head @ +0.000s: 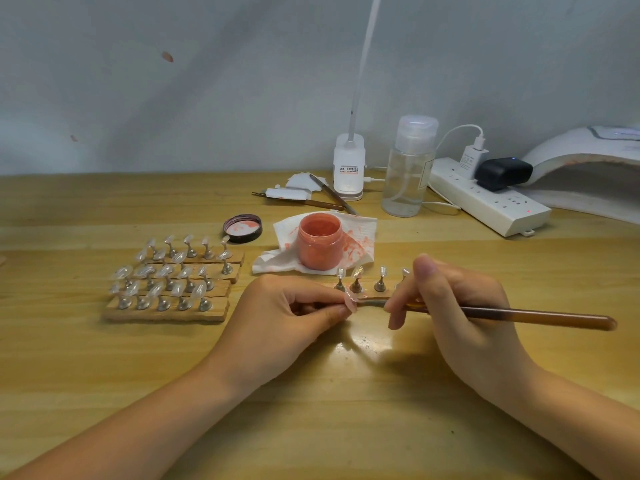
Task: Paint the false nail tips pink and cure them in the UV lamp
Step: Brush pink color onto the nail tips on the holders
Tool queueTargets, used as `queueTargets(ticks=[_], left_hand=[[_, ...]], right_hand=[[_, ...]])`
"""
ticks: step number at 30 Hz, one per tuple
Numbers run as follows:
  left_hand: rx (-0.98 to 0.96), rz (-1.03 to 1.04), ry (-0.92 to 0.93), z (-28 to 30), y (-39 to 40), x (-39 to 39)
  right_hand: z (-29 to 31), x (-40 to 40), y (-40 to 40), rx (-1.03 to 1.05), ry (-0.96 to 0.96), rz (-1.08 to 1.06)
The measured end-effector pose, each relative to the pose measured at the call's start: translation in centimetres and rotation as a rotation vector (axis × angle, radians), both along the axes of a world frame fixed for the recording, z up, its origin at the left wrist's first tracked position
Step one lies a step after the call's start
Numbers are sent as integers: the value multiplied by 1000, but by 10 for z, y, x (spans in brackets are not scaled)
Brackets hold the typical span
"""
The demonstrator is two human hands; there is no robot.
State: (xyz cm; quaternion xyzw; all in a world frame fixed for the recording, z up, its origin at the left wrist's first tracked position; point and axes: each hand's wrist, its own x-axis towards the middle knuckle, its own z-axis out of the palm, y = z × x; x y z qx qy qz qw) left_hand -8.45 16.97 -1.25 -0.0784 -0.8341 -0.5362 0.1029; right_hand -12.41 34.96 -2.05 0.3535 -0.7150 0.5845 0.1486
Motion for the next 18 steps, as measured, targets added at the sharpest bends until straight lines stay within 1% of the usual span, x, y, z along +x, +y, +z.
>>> queueTargets(ticks=[7,10,12,15,18], left_hand=[[21,12,1,-2,-1,-1],[27,-24,15,0,-2,0],[62,-55,-10,0,-2,0],[115,-60,-25,0,-1,1],[98,-49,-29,0,-1,1]], right_hand=[[0,2,2,-60,-83,99],[1,1,3,-141,-116,80],[2,1,4,-172,-110,48],[3,1,2,-165,-89,0],[2,1,2,-157,-82,11]])
